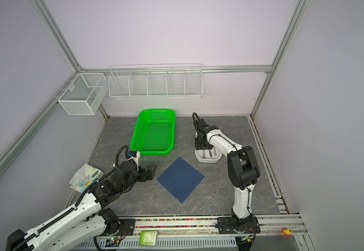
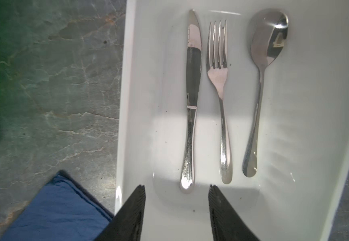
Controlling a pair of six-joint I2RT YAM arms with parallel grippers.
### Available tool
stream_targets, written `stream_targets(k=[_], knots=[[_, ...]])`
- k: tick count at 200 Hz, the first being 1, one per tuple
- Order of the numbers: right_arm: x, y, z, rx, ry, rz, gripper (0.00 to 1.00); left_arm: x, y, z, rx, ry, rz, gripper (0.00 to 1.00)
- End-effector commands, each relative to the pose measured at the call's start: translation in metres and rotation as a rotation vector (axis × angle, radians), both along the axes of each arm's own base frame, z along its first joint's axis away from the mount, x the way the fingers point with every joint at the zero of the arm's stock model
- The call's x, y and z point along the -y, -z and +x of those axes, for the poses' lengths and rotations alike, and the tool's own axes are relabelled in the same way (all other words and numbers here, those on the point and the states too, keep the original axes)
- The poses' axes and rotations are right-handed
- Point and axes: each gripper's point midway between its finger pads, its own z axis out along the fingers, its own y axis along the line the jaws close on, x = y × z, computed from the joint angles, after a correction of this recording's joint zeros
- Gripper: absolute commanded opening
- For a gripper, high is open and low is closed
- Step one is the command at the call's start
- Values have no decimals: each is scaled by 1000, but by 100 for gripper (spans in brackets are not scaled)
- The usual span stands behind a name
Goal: Place the utensils on the paper napkin and roll it up
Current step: 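Move the right gripper over the white tray and lower it toward the knife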
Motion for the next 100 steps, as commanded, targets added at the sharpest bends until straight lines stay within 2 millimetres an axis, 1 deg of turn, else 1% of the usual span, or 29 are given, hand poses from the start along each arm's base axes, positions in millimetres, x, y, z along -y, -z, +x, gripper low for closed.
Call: stream_targets(k=[1,31,34,45,80,100], knots=[[4,7,-6,-76,-52,-46,52,2,-10,-1,-3,25,15,99],[4,17,-1,-132,-72,-76,52,3,-6,0,-15,26,18,99],[6,18,-6,-158,-73,-86,52,3,-5,0,-16,26,19,99],[9,22,-5,-175,-71,-93,52,5,-4,1,-22,29,24,99],[4,35,-6,-243,-101,-81,52,7,-3,3,-35,38,44,99],[5,42,-8,-275,-107,-96,51,9,-3,4,-40,42,46,99]])
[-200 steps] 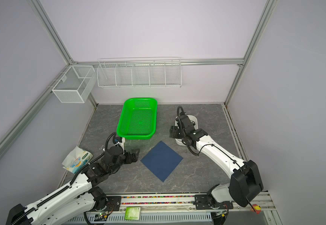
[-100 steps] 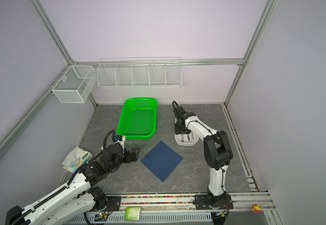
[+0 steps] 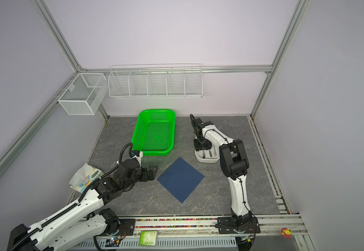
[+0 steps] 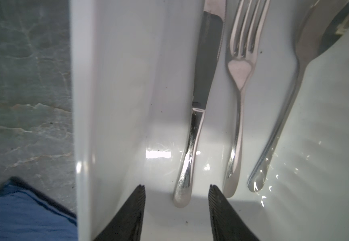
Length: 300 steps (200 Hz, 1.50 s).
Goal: Place the utensils on the paper napkin and roll it up
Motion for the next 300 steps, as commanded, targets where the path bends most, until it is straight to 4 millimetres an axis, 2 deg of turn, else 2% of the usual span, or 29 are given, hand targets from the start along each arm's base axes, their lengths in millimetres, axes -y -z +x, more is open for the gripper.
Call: stream_targets(k=[1,45,82,125,168,212,230,269,300], knots=[[3,10,-11,-87,-31,-22,51,2,-10,3,9,9,1,99],[7,27,-15,-146,-44,-53,51,2,-9,3,6,8,4,99],[12,40,-20,-187,-62,-89,46,-1,-7,1,2,3,8,99],[18,33,-18,-195,-76,-112,37,-5,-9,-3,6,-4,2,99],[15,21,-5,-173,-78,-112,39,-7,-7,-4,17,-18,-31,99],[9,25,12,-171,-88,-114,40,-5,-3,-4,-6,-11,-15,99],[14,27,18,-173,-76,-142,40,-6,-2,-5,-10,-13,-19,99],[13,41,21,-204,-63,-106,40,-8,-3,-5,2,-20,-17,99],[14,61,5,-285,-71,-101,32,-6,-6,-2,6,-20,-16,99]])
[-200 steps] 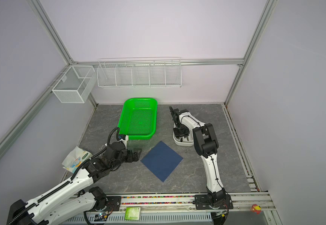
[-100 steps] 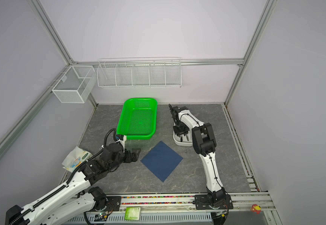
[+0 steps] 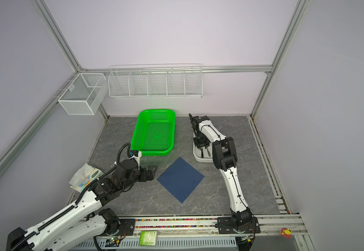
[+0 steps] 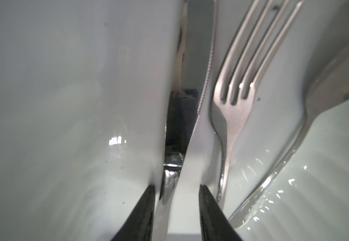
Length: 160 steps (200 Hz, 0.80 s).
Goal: Place the utensils on the paper napkin and roll it up
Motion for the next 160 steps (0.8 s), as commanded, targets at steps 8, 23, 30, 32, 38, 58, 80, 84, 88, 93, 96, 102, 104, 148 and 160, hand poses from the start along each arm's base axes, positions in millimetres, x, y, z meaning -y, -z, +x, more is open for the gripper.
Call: stream_targets(k=[8,23,30,32,38,58,80,84,88,93,96,102,104,148,160], knots=[[5,37,-28,-146,-8,-5,31,-2,0,3,-7,-18,5,99],[6,42,-35,-146,-19,-12,30,-1,-3,5,-9,-16,14,99],[5,43,-38,-147,-28,-6,30,-1,-3,5,-11,-18,18,99],[5,43,-39,-149,-29,-5,30,0,-4,5,-11,-18,17,99],[6,43,-40,-156,-26,-2,30,0,-3,5,-15,-18,21,99],[13,41,-43,-164,-32,-33,27,0,-2,4,-20,-21,8,99],[15,42,-45,-172,-33,-43,25,-1,-2,3,-19,-20,2,99],[15,42,-44,-170,-33,-42,25,-1,-3,3,-18,-19,2,99],[14,42,-44,-169,-33,-40,25,-1,-4,3,-15,-20,1,99],[14,42,-44,-168,-33,-36,23,-2,-4,3,-15,-21,4,99],[13,41,-43,-166,-34,-33,23,-2,-5,3,-13,-20,5,99],[13,42,-43,-166,-31,-32,22,-2,-6,3,-11,-19,6,99],[13,42,-43,-165,-30,-32,22,-2,-6,2,-11,-19,7,99],[9,41,-40,-149,-17,-11,12,-3,-7,2,-8,-19,0,99],[9,39,-39,-145,-15,-9,11,-2,-7,2,-9,-16,1,99]])
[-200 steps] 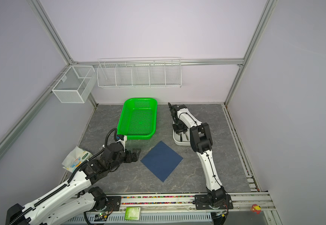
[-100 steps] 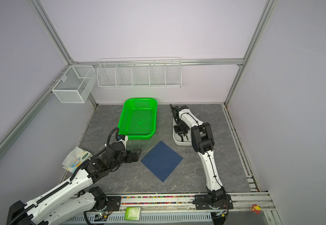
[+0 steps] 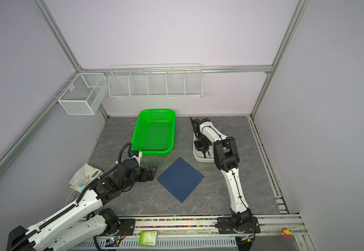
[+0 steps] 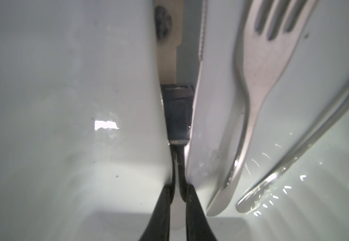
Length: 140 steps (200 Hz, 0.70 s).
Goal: Place the utensils on the paper napkin and roll it up
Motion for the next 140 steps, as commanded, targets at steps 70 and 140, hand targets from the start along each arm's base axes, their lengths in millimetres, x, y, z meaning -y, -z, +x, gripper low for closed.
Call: stream_targets(k=[70,140], knots=[[11,23,-21,-69,-9,-9,7,9,-9,8,0,11,-13,99],[20,27,-59,-113,2,9,7,8,-4,7,-16,10,3,99]])
